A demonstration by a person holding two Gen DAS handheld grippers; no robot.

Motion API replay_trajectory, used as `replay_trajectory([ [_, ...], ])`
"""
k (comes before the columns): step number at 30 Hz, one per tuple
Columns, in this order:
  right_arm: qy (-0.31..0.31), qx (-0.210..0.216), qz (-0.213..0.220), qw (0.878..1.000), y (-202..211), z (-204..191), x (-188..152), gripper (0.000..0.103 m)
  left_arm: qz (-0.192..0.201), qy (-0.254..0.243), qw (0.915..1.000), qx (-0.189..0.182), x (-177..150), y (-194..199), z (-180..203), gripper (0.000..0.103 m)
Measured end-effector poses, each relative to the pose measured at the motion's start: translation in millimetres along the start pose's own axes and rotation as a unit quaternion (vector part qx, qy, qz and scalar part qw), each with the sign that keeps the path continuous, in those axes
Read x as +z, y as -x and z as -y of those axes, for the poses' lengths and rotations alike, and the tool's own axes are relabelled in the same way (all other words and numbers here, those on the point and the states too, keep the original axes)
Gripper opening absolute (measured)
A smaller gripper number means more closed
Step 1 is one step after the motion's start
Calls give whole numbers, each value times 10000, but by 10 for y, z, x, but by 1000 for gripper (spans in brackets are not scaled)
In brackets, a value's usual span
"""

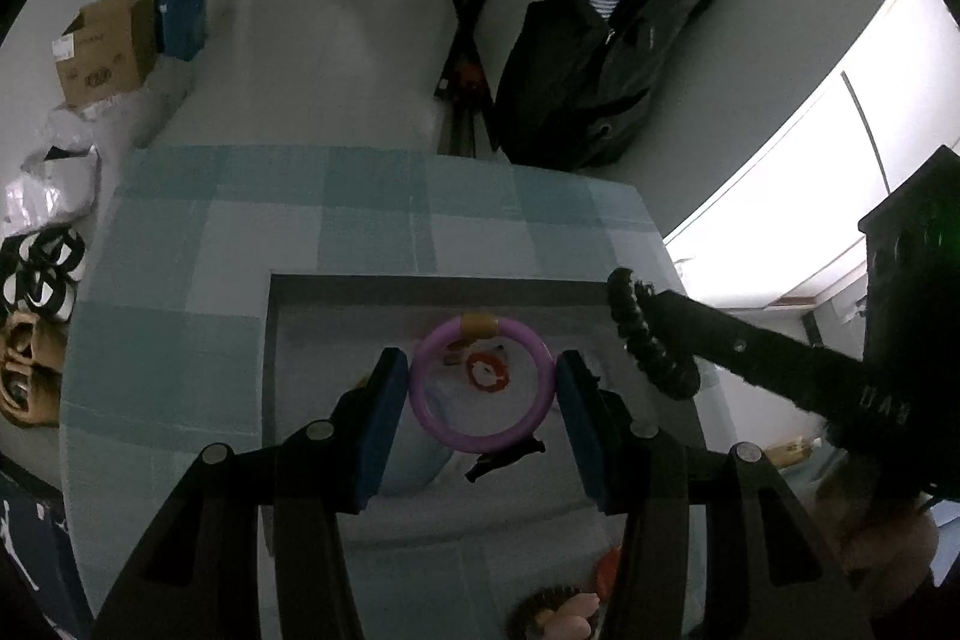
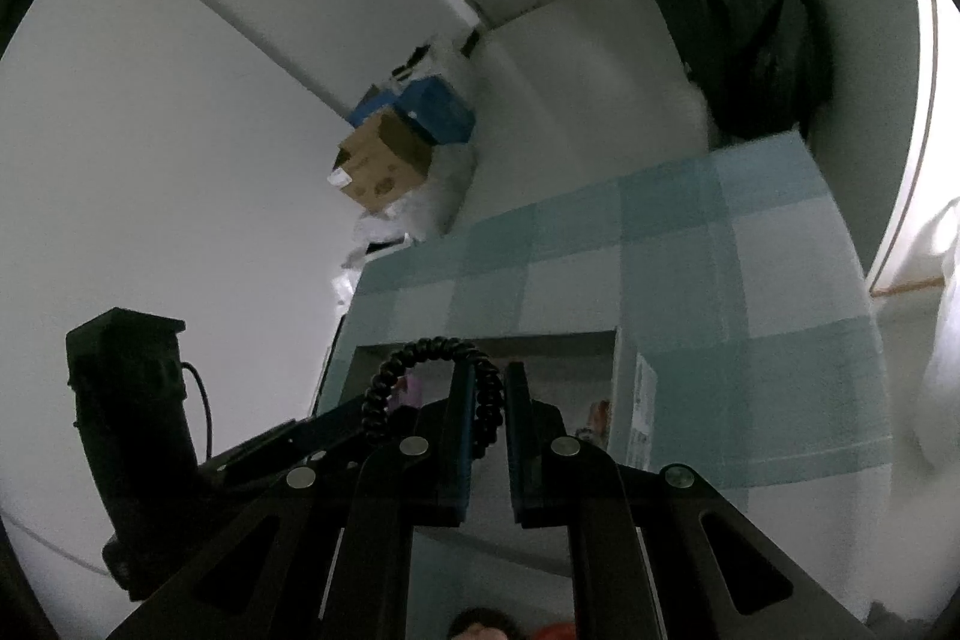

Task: Organize jewelry
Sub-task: 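Lower the purple ring and bracelet into the grey box and open both tools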

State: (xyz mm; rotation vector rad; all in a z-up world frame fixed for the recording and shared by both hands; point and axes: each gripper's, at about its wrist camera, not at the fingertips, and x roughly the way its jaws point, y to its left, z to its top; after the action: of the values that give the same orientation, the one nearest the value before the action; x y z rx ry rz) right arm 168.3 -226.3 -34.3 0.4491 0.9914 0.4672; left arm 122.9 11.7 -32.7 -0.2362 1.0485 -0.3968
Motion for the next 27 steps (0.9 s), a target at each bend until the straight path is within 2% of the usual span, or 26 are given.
replay_trajectory([
  [7,7,-89,-106,9999,-97,38,50,9,-91,60,9999,-105,25,-8,-27,46],
  [14,27,-236,-188,9995,-149,60,18,10,-146,61,9999,-55,29,-59,-33,46],
  [18,92,-289,-152,9994,-131,46,17,11,-125,140,9997,-183,38,-54,-39,46],
  [22,145,-354,-19,9993,-76,34,3,13,-190,89,9997,-80,36,-66,-18,50],
  [24,154,-350,36,9993,-41,30,-10,21,-245,99,9996,-83,27,-84,-7,63],
  [25,173,-368,84,9991,-16,25,-23,32,-228,115,9996,-104,22,-78,-1,71],
  [26,186,-377,125,9990,3,21,-29,38,-187,130,9996,-140,16,-59,3,71],
  [27,203,-370,161,9990,23,16,-36,38,-134,120,9997,-163,13,-34,11,71],
])
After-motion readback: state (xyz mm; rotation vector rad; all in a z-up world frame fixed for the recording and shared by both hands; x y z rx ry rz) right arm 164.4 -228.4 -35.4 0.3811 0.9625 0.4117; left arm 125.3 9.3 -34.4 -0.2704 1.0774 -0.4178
